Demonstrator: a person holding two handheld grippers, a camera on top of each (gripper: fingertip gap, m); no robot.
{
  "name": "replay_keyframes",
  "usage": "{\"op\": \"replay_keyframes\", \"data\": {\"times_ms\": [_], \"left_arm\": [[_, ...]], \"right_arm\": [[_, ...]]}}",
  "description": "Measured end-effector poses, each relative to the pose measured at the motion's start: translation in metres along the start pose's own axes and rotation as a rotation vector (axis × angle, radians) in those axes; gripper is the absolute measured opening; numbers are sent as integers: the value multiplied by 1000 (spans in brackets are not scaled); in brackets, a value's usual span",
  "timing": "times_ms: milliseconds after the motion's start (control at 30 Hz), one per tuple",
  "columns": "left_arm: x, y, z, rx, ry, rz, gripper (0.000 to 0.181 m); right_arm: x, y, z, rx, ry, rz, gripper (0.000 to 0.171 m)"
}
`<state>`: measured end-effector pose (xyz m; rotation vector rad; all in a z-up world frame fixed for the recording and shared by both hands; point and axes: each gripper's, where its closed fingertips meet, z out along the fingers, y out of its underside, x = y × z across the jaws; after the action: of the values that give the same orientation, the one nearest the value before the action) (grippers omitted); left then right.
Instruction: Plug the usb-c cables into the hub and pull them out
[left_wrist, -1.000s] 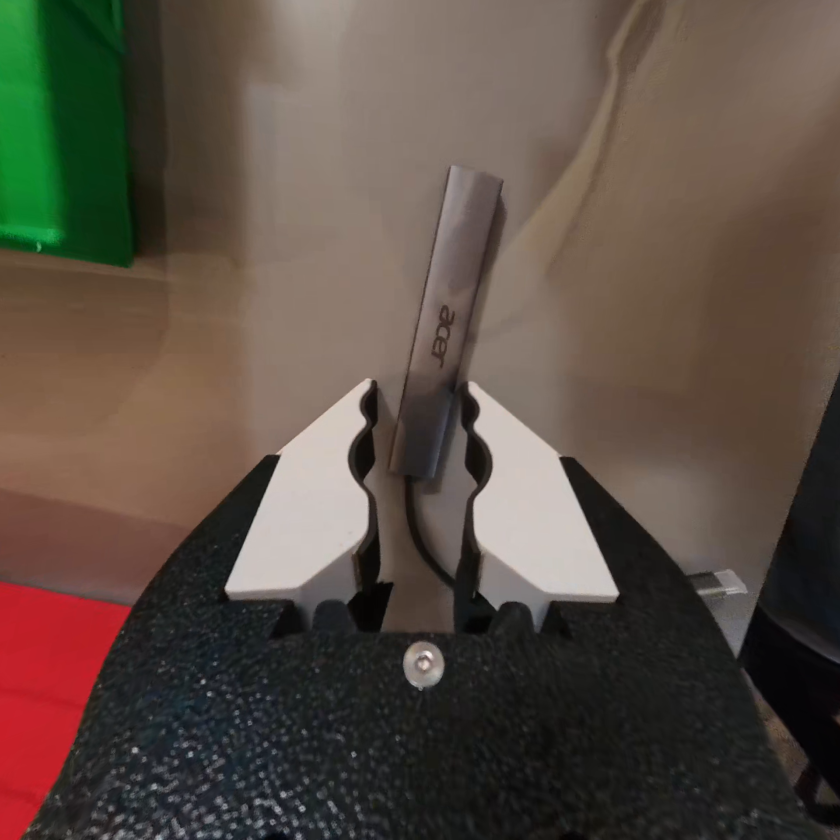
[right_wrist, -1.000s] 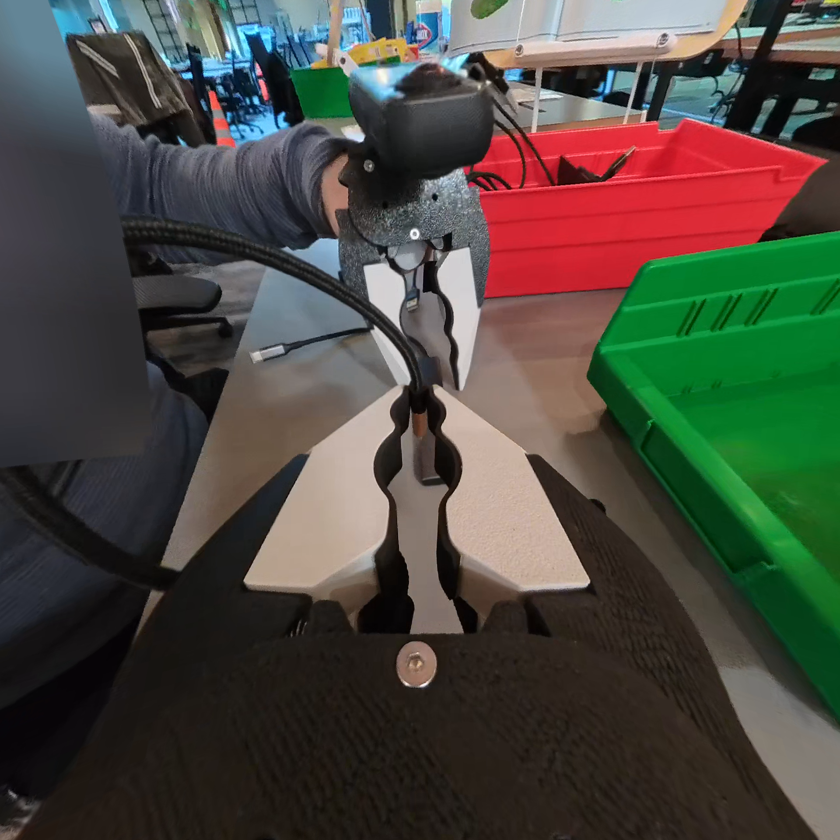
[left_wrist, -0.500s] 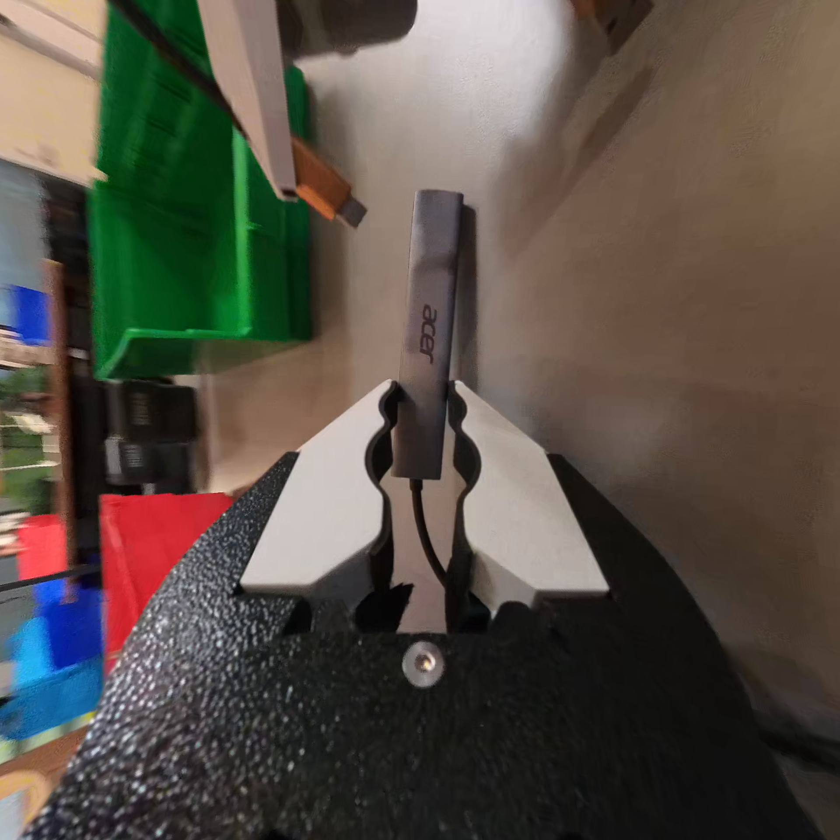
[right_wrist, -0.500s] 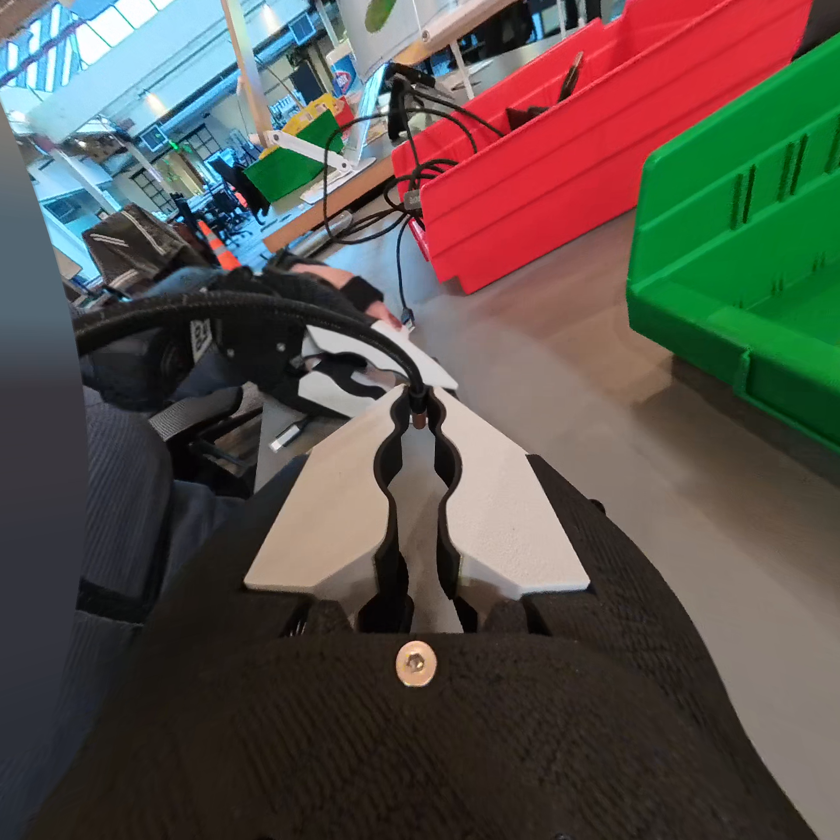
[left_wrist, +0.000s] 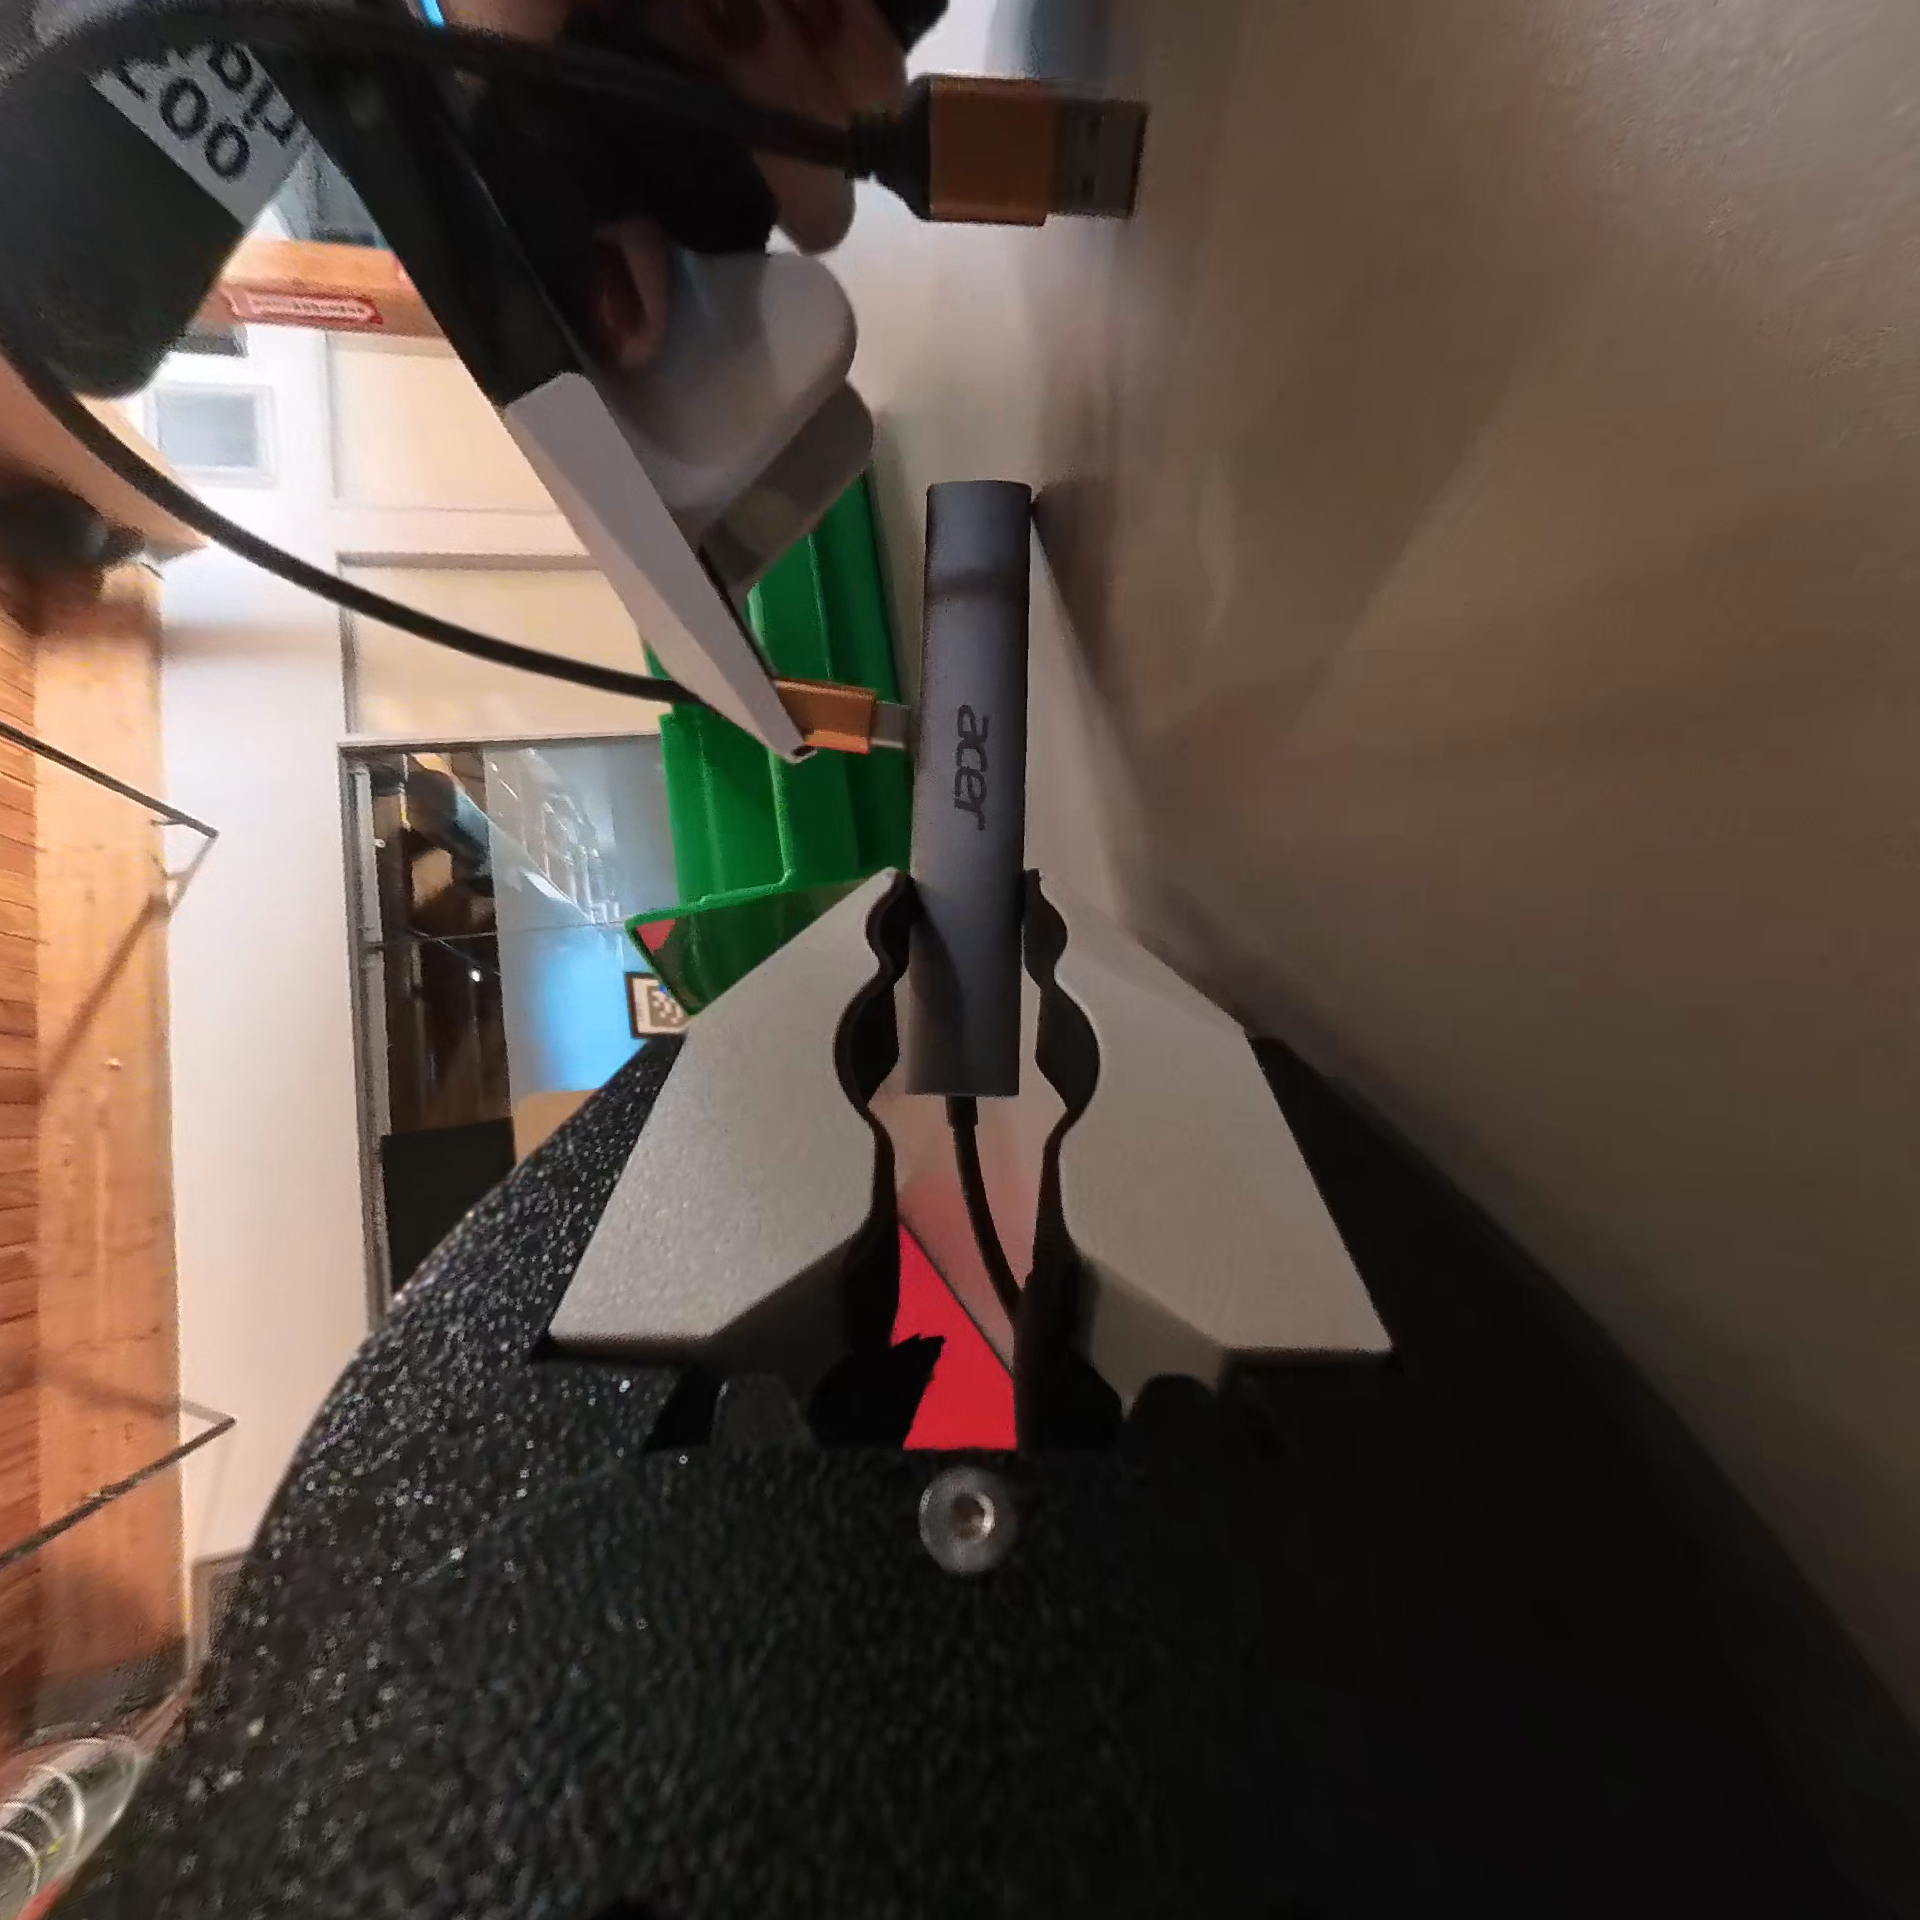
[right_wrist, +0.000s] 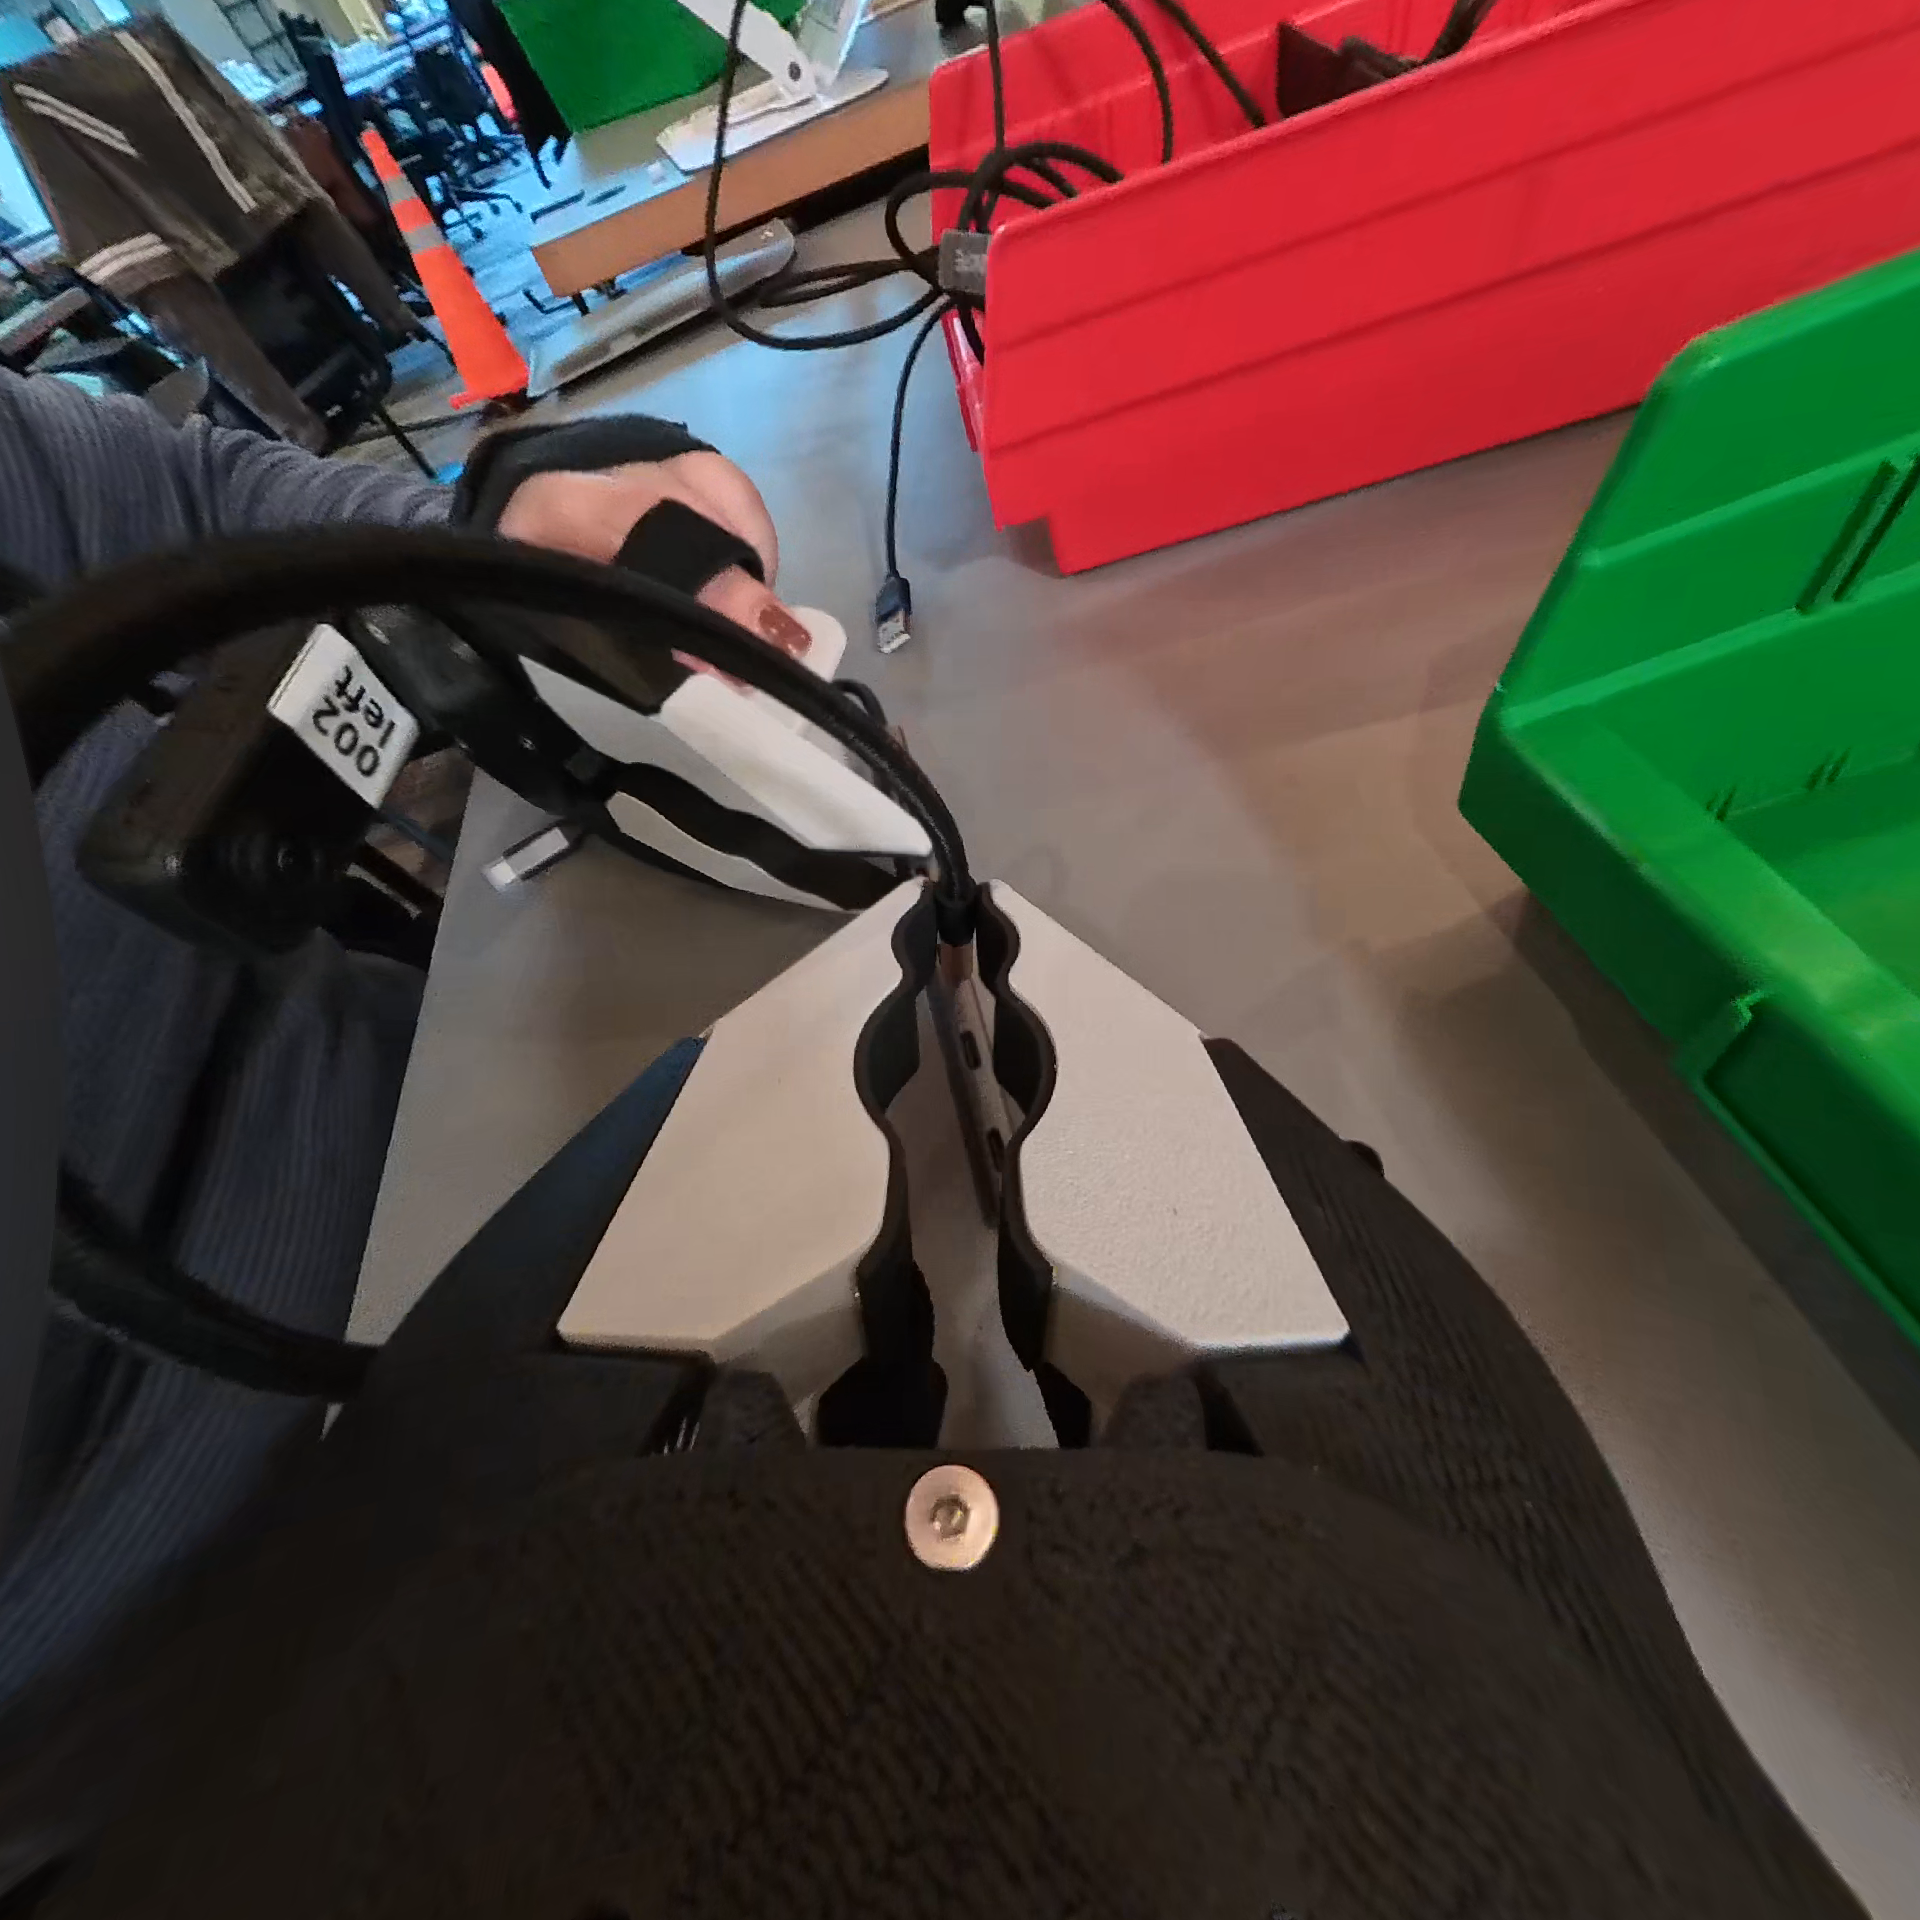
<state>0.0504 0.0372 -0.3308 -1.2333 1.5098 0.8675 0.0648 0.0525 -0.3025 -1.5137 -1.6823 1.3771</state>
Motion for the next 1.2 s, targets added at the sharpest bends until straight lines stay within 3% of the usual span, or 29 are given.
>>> {"op": "replay_keyframes", "data": {"times_ms": [200, 1200], "left_arm": [[4, 1, 0, 5, 1, 13, 19], [3, -1, -3, -6, -86, 106, 19]], "right_arm": [[-5, 3, 3, -32, -73, -42, 5], [-10, 1, 5, -42, -102, -126, 5]]}}
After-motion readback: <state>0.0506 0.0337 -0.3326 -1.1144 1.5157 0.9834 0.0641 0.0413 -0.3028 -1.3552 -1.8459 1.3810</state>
